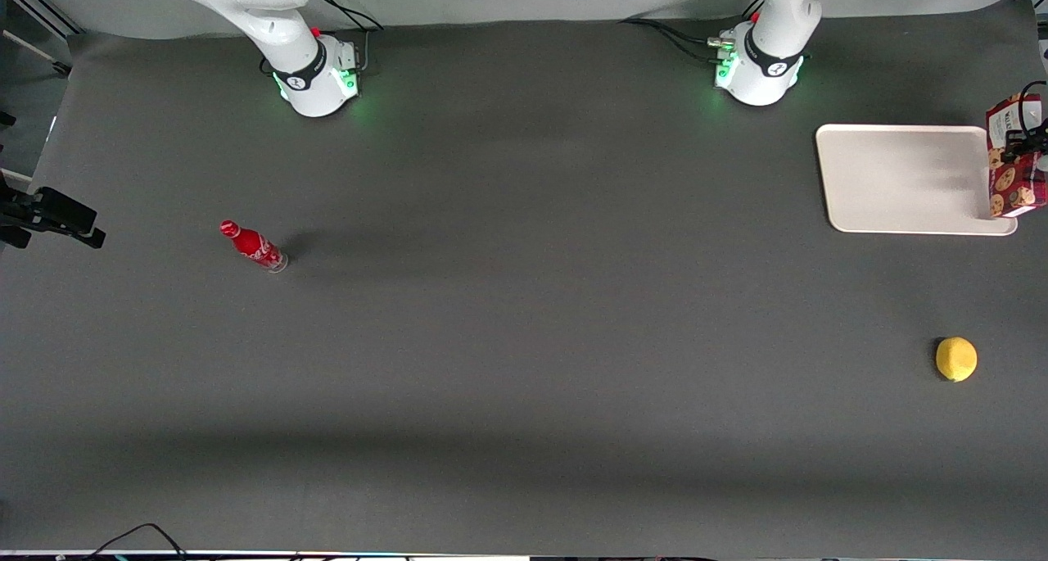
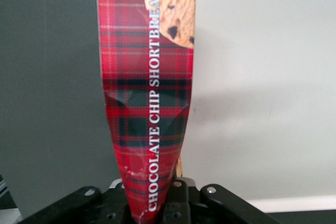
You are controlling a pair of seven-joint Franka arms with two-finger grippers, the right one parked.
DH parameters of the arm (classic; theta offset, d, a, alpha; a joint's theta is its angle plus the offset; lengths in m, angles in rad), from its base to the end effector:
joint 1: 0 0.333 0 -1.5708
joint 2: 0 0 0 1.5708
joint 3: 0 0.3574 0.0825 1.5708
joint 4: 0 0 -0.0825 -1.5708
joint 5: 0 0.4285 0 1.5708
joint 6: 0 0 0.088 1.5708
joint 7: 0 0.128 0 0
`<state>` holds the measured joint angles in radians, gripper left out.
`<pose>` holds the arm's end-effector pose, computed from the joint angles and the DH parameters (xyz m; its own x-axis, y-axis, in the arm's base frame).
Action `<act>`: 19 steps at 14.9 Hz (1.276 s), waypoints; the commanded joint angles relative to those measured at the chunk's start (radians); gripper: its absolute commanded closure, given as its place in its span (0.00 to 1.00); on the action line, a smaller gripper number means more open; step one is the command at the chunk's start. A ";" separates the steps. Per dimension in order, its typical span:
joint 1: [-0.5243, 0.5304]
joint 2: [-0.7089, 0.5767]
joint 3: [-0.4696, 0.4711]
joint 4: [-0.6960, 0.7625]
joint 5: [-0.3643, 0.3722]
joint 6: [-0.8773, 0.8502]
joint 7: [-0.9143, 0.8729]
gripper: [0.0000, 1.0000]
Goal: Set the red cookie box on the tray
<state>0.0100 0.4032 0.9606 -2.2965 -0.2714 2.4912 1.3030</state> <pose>0.3071 0.4683 0.2287 0.9775 -0.1411 -0.1567 -0.1511 -0.9871 -0.0537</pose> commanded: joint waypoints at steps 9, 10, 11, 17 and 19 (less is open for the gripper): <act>-0.002 -0.012 -0.005 0.058 -0.068 -0.061 0.042 0.00; -0.004 -0.015 -0.003 0.116 -0.068 -0.140 0.039 0.00; -0.004 -0.012 -0.003 0.181 -0.068 -0.223 0.033 0.00; -0.011 -0.015 -0.013 0.691 -0.020 -0.777 -0.169 0.00; -0.012 -0.017 -0.049 0.883 -0.012 -0.964 -0.255 0.00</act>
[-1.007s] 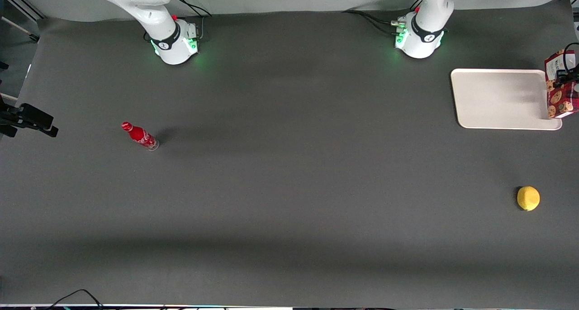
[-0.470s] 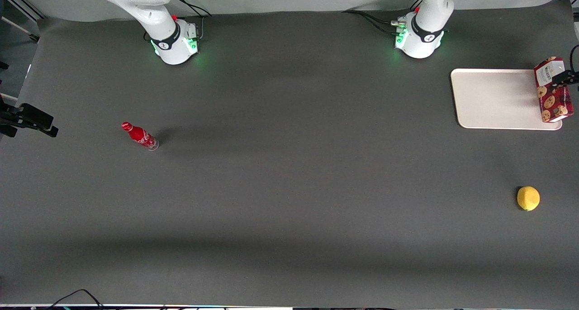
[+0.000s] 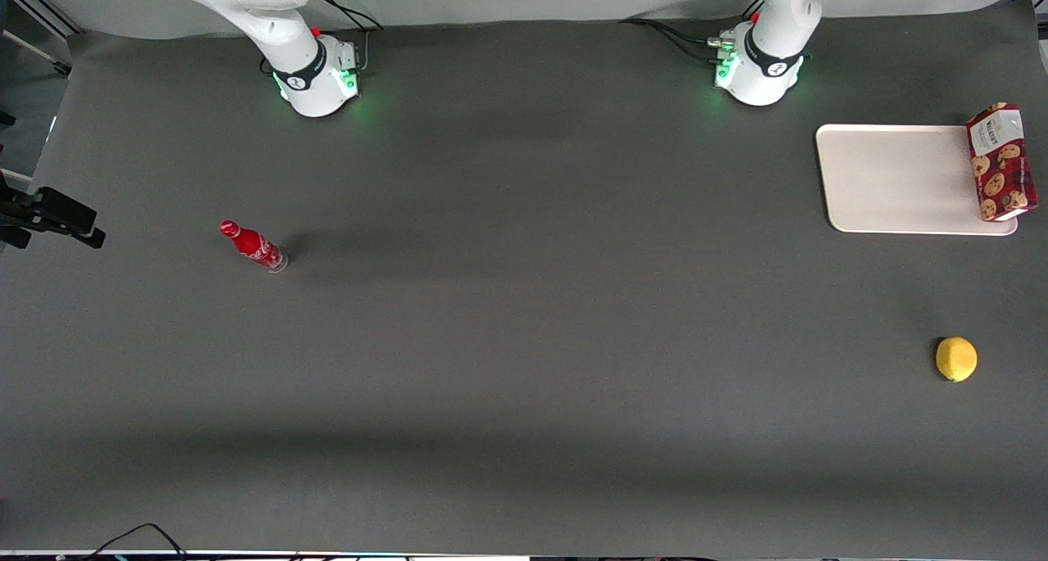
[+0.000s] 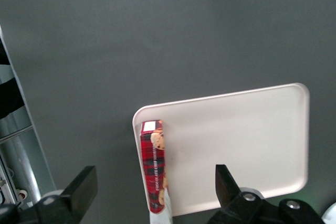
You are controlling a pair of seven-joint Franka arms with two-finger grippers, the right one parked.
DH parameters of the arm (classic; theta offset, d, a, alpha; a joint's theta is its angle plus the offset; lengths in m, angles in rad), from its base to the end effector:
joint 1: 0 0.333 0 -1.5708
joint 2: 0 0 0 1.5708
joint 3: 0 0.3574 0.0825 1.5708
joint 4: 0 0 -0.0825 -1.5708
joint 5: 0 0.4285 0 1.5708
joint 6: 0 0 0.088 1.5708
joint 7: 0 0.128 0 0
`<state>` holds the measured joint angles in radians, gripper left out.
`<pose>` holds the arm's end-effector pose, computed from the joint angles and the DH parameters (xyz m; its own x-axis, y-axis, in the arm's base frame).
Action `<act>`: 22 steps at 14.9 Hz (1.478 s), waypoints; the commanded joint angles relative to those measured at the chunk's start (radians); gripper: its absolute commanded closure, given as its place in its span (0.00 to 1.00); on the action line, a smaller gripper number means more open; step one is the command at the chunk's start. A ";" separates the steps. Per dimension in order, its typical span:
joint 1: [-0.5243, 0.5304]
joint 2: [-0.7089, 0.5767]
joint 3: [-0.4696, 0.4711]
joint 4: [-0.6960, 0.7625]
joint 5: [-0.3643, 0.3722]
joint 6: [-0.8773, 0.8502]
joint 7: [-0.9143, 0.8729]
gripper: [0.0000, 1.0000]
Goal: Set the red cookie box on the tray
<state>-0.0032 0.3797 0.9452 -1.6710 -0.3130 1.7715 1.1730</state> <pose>0.4677 0.4800 0.4520 0.9845 -0.1677 -0.0512 -0.1620 -0.9816 0.1011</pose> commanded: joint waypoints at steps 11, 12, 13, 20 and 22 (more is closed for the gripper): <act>-0.006 -0.367 -0.773 0.359 0.353 -0.605 -0.827 0.00; -0.006 -0.415 -0.821 0.271 0.354 -0.560 -0.901 0.00; -0.006 -0.454 -0.870 0.181 0.354 -0.502 -0.967 0.00; -0.009 -0.529 -0.956 -0.001 0.342 -0.325 -1.034 0.00; -0.009 -0.464 -0.956 0.086 0.344 -0.366 -1.026 0.00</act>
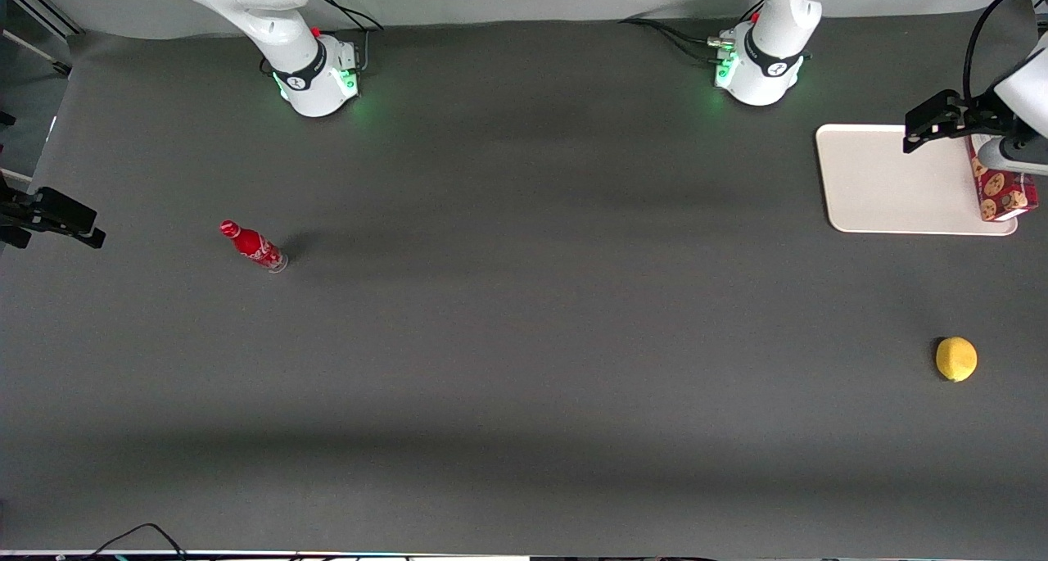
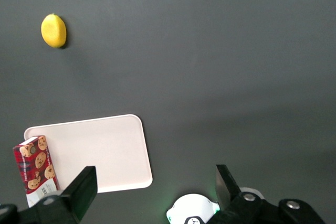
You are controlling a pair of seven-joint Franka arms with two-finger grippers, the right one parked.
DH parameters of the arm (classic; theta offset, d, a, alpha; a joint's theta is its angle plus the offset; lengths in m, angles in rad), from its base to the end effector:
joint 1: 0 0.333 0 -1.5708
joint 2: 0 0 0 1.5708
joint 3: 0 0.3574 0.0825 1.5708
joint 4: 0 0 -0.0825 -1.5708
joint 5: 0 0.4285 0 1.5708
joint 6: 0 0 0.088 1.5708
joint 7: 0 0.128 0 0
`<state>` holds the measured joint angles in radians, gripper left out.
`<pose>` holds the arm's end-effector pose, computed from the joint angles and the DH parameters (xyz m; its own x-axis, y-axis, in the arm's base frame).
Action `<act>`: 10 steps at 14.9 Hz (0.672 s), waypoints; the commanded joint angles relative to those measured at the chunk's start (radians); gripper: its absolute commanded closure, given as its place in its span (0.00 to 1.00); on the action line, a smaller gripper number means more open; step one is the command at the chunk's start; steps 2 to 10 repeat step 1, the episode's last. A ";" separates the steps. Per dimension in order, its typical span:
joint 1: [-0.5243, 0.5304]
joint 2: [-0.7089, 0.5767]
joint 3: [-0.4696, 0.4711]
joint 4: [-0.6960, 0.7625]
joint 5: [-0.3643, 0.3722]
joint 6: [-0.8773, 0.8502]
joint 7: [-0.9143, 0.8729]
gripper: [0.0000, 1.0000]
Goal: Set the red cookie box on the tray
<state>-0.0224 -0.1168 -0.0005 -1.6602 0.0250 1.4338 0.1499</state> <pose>0.5398 -0.0089 0.6550 0.9794 -0.1684 -0.1119 -0.1704 -0.9853 -0.0084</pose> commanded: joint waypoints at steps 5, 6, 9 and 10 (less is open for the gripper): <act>0.010 0.063 -0.010 0.118 0.006 -0.054 -0.001 0.00; 0.010 0.063 -0.010 0.118 0.006 -0.054 -0.001 0.00; 0.010 0.063 -0.010 0.118 0.006 -0.054 -0.001 0.00; 0.010 0.063 -0.010 0.118 0.006 -0.054 -0.001 0.00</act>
